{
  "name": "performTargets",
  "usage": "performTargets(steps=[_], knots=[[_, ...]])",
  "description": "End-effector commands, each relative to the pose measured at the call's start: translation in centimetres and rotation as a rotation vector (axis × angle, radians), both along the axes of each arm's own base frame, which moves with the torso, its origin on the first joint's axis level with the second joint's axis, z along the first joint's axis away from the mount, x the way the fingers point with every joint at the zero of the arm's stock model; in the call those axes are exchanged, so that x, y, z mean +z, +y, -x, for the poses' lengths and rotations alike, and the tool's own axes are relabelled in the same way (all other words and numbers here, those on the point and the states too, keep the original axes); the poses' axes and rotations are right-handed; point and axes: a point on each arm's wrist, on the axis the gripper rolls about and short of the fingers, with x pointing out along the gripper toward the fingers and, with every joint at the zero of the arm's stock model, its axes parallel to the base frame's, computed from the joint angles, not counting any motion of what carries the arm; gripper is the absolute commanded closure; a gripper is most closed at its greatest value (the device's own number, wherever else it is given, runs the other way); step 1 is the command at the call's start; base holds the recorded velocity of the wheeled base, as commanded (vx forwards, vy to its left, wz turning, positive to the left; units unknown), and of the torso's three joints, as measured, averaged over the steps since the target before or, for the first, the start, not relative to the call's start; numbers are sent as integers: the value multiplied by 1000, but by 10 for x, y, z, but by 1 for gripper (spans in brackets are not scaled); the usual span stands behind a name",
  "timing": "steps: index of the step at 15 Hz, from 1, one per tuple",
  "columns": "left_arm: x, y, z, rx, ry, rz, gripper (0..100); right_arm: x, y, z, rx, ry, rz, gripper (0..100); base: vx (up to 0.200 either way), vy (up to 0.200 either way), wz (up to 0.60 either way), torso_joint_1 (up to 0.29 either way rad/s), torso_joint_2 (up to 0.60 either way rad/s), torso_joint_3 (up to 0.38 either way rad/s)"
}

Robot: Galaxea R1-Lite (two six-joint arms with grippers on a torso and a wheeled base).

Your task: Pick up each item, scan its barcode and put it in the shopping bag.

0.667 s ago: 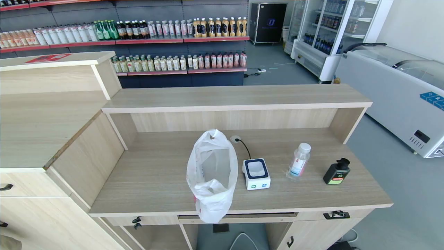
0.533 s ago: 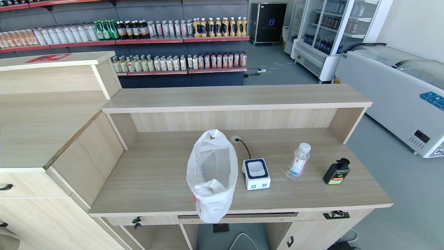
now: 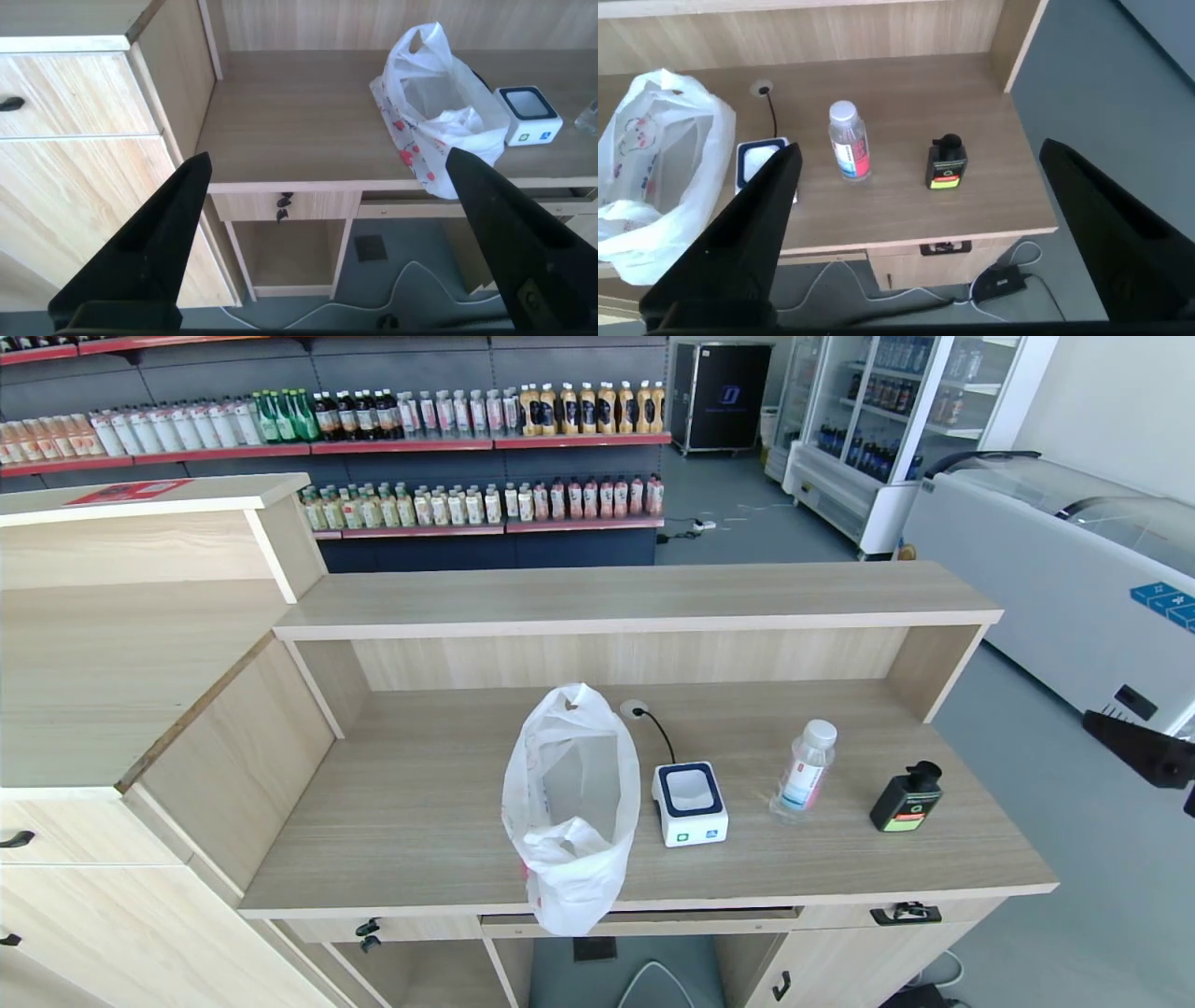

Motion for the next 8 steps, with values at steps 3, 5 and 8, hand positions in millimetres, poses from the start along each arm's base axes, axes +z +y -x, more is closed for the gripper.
performTargets(steps=[3,5,8], knots=[[0,0,0,0,-1,1,0,-62,-44,-108,-81,115,-6,0,0,0,0,0,0,0],[0,0,0,0,-1,1,0,-100,-53,-129,-90,187,1,0,0,0,0,0,0,0],[0,0,0,0,-1,-1,0,-130,-55,-140,-82,232,18,0,0,0,0,0,0,0]])
